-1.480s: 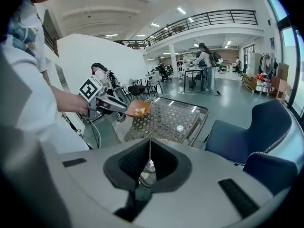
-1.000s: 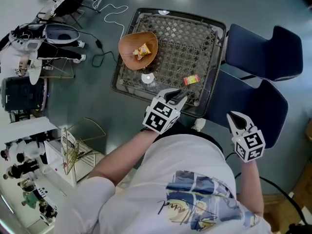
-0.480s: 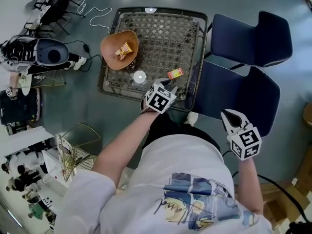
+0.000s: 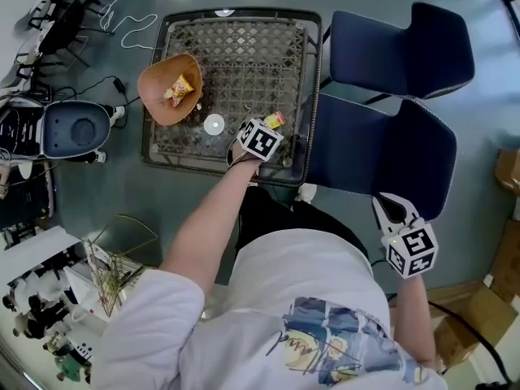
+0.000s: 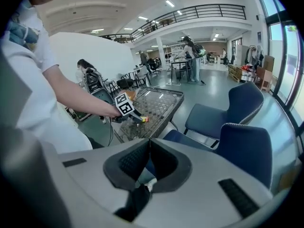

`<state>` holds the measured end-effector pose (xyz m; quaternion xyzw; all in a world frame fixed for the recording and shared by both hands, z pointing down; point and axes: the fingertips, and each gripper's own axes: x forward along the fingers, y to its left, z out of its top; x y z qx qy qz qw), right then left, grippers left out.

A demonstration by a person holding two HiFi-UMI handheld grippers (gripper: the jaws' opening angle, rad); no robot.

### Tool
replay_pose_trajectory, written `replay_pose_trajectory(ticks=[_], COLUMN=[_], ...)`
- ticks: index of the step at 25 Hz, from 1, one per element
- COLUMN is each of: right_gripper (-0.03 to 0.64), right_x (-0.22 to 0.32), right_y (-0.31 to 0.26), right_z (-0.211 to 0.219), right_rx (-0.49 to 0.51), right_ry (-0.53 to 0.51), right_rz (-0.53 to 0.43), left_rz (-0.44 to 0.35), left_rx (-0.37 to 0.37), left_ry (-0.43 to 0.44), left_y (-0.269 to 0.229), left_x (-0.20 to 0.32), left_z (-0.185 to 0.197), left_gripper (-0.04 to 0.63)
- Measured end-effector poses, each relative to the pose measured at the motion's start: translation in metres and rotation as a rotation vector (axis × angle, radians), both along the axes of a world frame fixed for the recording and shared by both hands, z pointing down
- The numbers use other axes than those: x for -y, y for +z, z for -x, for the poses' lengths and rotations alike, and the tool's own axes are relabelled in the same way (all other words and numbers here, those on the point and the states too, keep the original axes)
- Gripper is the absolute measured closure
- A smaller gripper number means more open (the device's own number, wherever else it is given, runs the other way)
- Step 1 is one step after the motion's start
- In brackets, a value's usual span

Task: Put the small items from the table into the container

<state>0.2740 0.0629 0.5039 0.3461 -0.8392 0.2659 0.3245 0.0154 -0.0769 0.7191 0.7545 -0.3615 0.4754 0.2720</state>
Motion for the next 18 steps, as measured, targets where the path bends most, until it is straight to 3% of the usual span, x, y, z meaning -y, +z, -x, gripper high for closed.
replay_pose_trajectory(ticks=[5,9,12,18], right_gripper=[0.604,0.604,0.604,0.604], right_x=[0.007,0.013,0.015,0.022], right_y=[-0.003,-0.001,0.001,-0.004], right_z=[-0.005,-0.004,0.003,0.016], right_rx=[-0.018,-0.023,-0.021,-0.018], right_ry=[0.007,0.014,0.009,-0.005], right_rz=[0.012,0.023,0.026,0.025], left_rz=[0.037,0.019,0.013,0.001], left_rx=[0.008,0.007,0.002,-0.014], left_ry=[0.011,0.046,0.037,0.031], left_y=[0.014,0.013,0.012,0.001], left_x=[0.002,0.006,0.007,0.007], left_z=[0.002,0.002,0.006,0.009], left_gripper=[0.388,0.39,0.444,0.468])
